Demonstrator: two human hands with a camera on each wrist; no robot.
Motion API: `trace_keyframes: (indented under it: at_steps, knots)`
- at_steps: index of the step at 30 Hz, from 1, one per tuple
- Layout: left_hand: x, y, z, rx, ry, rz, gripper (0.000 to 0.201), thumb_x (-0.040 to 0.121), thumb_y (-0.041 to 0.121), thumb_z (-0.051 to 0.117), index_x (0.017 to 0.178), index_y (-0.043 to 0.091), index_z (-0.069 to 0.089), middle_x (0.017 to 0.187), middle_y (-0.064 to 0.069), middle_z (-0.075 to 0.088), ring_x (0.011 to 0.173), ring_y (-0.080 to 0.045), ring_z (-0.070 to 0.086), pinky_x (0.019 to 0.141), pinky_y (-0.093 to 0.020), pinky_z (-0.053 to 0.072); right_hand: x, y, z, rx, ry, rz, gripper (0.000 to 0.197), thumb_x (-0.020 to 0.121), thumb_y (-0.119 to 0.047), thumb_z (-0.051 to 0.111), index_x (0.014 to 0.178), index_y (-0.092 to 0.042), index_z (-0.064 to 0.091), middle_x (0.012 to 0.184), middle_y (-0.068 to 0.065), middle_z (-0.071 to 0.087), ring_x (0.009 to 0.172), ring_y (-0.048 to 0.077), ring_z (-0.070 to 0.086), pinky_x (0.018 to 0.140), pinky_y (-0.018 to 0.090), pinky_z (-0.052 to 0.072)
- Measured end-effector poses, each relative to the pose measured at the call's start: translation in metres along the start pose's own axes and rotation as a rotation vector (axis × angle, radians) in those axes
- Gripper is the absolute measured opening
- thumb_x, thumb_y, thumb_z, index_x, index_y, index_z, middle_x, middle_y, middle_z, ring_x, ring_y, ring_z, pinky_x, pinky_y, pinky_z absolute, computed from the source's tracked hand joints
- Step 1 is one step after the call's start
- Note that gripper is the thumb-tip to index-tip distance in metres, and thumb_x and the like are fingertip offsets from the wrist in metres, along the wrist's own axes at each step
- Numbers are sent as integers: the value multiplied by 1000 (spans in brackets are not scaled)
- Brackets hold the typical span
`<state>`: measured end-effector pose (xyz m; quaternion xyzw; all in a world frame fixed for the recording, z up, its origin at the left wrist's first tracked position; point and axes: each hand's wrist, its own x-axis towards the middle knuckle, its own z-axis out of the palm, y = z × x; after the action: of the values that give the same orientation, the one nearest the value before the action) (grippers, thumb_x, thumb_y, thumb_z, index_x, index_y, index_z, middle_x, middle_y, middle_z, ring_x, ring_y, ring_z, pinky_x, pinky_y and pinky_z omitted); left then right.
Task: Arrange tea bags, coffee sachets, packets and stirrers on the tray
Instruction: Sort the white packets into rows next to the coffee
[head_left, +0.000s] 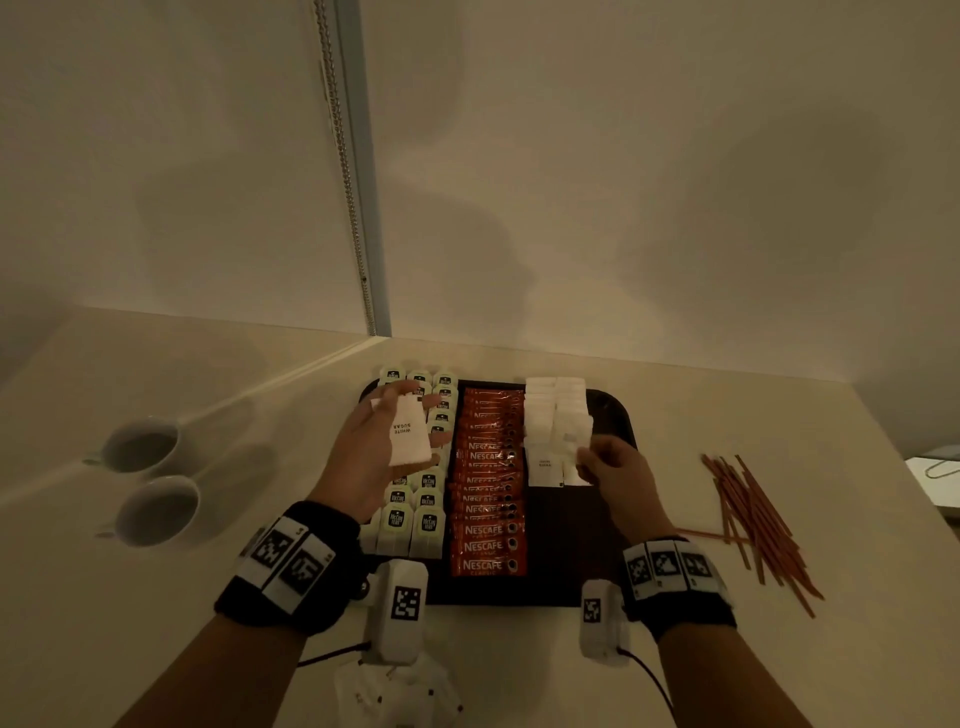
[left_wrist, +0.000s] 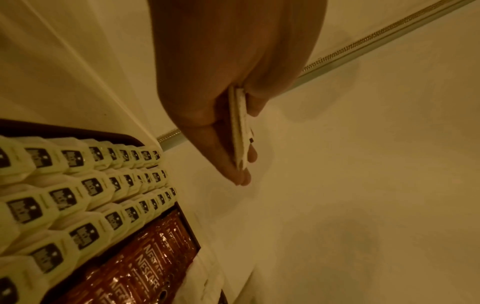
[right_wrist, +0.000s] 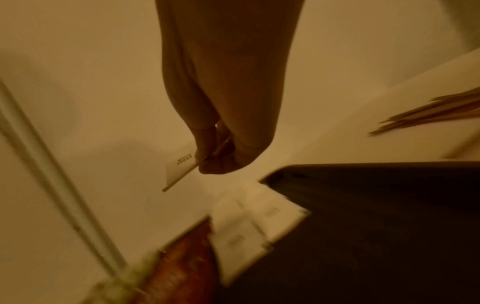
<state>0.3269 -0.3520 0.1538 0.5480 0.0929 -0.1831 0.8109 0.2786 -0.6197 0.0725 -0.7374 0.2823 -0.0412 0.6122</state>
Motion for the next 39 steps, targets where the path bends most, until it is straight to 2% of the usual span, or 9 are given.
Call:
trace_keyframes:
  at_steps: [3,9,16,19,25,29,31,35,39]
  knots:
    - [2,0,-1,-43,17,-38,35,100,37,35,113,15,58,104,-8,70,73,-31,71,59,-34,59,4,29,-4,-211,30,90,20,89,-11,61,108,-7,59,106,7,63,89,16,60,74,25,52]
    - [1,2,3,-134,46,-115,41,99,43,37,100,8,58,67,-14,69,55,-27,67,56,-34,58,12,48,9,-286,12,182,22,87,-15,64,107,-9,58,100,2,60,90,18,61,89,42,53]
    - [1,1,-3,-10,46,-143,46,98,49,33,99,15,64,71,-9,71,56,-28,67,50,-32,54,17,50,21,-391,47,160,21,86,-16,65,106,-8,61,107,7,63,98,21,61,87,34,51]
    - [0,1,-2,-31,10,-148,41,97,41,32,97,15,63,75,-11,69,58,-30,67,47,-30,53,18,51,25,-435,105,143,20,85,-15,67,103,-7,62,108,10,64,102,24,60,90,34,50]
    - [-2,1,-3,-115,-46,-171,33,95,21,28,111,9,55,85,-15,69,65,-33,68,42,-28,52,15,48,30,-488,153,101,18,84,-10,67,98,-3,59,104,12,62,96,22,59,79,25,45]
    - [-2,7,3,-150,-66,-146,32,100,22,30,115,4,53,86,-16,71,69,-30,70,47,-28,56,14,43,30,-492,150,71,19,83,-11,68,97,-4,58,99,11,62,94,22,60,78,26,49]
    - [-2,9,5,-145,-81,-132,30,102,22,32,113,5,55,88,-16,73,73,-30,71,50,-28,57,12,27,33,-433,139,-13,18,85,-16,67,97,-6,58,95,6,62,88,17,59,70,19,45]
    - [-3,13,12,-87,-91,-100,26,101,22,37,110,9,58,96,-13,73,83,-29,70,50,-27,56,-4,-37,51,-186,-60,-202,11,93,-29,56,89,-20,61,85,-4,64,79,11,60,68,22,44]
    - [-3,12,19,19,-9,-62,16,98,21,48,105,11,60,96,-7,67,84,-21,65,49,-26,56,-32,-97,71,-46,-373,-315,25,93,-36,54,104,-18,66,96,-3,69,88,11,66,75,24,54]
